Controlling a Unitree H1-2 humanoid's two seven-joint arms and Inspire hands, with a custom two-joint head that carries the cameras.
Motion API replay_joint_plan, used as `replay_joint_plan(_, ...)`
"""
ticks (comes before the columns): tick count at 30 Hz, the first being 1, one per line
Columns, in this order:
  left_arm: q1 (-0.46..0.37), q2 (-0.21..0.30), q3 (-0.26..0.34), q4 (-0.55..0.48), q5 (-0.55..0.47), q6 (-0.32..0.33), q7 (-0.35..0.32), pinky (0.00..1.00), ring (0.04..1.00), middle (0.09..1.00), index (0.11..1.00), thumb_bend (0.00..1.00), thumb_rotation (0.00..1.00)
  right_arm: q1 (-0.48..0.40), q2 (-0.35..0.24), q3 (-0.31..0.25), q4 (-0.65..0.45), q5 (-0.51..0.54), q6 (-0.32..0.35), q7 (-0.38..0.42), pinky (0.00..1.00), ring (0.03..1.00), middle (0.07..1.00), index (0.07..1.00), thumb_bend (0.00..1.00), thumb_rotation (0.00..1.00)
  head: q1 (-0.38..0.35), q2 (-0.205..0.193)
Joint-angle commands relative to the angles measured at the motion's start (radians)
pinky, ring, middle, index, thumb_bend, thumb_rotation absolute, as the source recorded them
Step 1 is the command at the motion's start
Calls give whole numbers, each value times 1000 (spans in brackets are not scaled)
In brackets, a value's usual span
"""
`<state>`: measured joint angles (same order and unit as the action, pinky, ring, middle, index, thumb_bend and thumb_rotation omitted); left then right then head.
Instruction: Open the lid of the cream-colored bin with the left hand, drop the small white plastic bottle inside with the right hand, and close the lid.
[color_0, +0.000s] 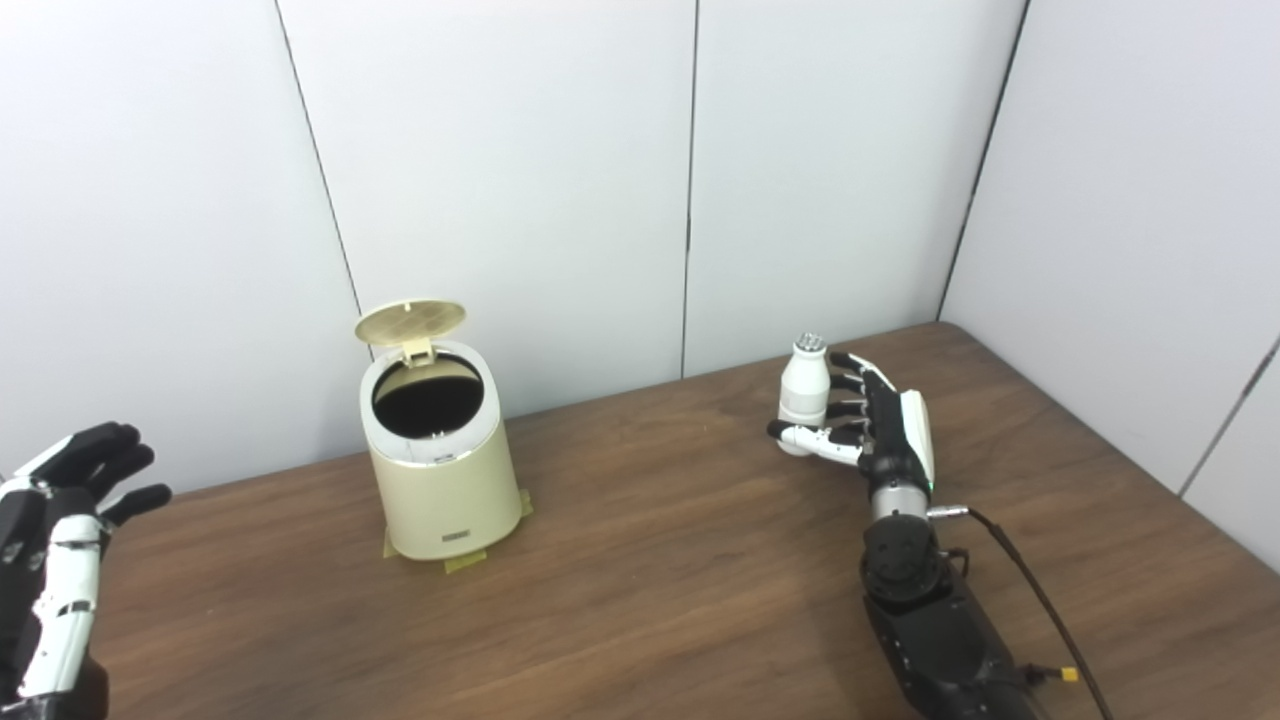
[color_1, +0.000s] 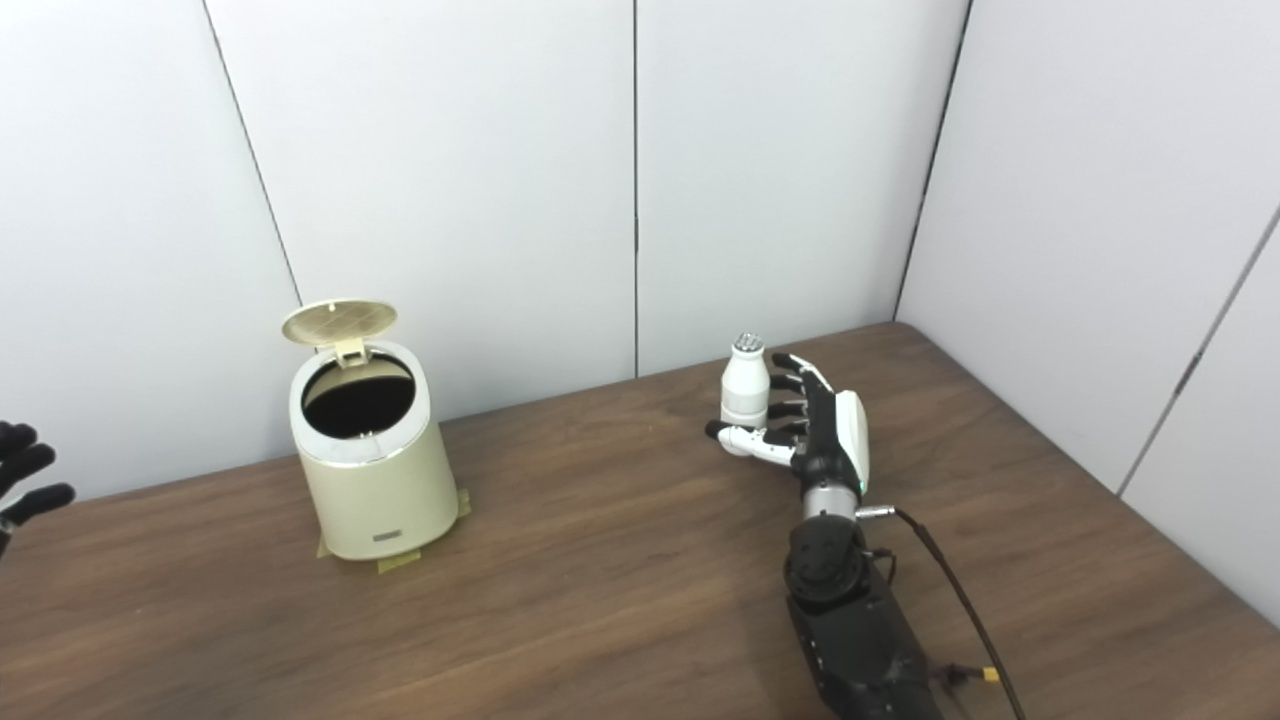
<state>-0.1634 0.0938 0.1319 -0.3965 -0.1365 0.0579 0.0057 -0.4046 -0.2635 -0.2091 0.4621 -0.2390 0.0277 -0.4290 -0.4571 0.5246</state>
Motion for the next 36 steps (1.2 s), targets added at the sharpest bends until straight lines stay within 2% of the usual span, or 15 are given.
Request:
replay_joint_plan(1,-33,0,-1,-36,0,-8,5,688,783,783,750,62,517,-51,-38,7,-19,-7,-41,3,542,671,733,769,806,199,0,1)
replay_joint_plan(6,-34,-1,-2,-42,6,-22,3,683,778,775,737,72,512,-59,-39,8,-10,4,-42,4,569,683,732,759,811,175,2,3)
replay_joint_plan(9,-34,-2,-3,-50,13,-16,6,684,777,771,730,118,521,-60,-36,8,-17,9,-31,8,564,679,729,762,805,167,2,3)
replay_joint_plan(18,-27,0,0,-65,8,-19,2,676,768,768,732,88,534,-64,-38,16,-9,16,-25,13,594,698,753,763,805,181,7,7)
replay_joint_plan(21,-24,-5,0,-81,11,1,8,684,770,769,733,86,538,-65,-39,17,-5,20,-21,20,620,717,770,774,806,198,7,9)
replay_joint_plan(27,-17,-7,0,-94,12,6,9,699,783,780,740,57,537,-74,-40,13,20,17,-35,13,634,722,759,768,789,135,10,12)
replay_joint_plan(30,-17,-5,-1,-93,14,-4,5,680,768,770,733,55,537,-89,-36,8,56,-11,-63,-53,559,644,686,706,775,24,10,15)
replay_joint_plan(31,-17,-5,-2,-95,15,-4,5,679,767,768,732,58,538,-94,-37,13,70,-32,-70,-86,520,599,638,601,648,71,10,16)
replay_joint_plan(33,-17,-5,-3,-98,16,-1,5,670,764,765,729,52,543,-102,-36,21,84,-68,-70,-142,456,525,530,502,551,14,11,18)
replay_joint_plan(36,-16,-6,-5,-105,24,9,6,676,772,767,724,58,555,-103,-32,26,72,-91,-46,-175,402,450,508,482,521,1,9,20)
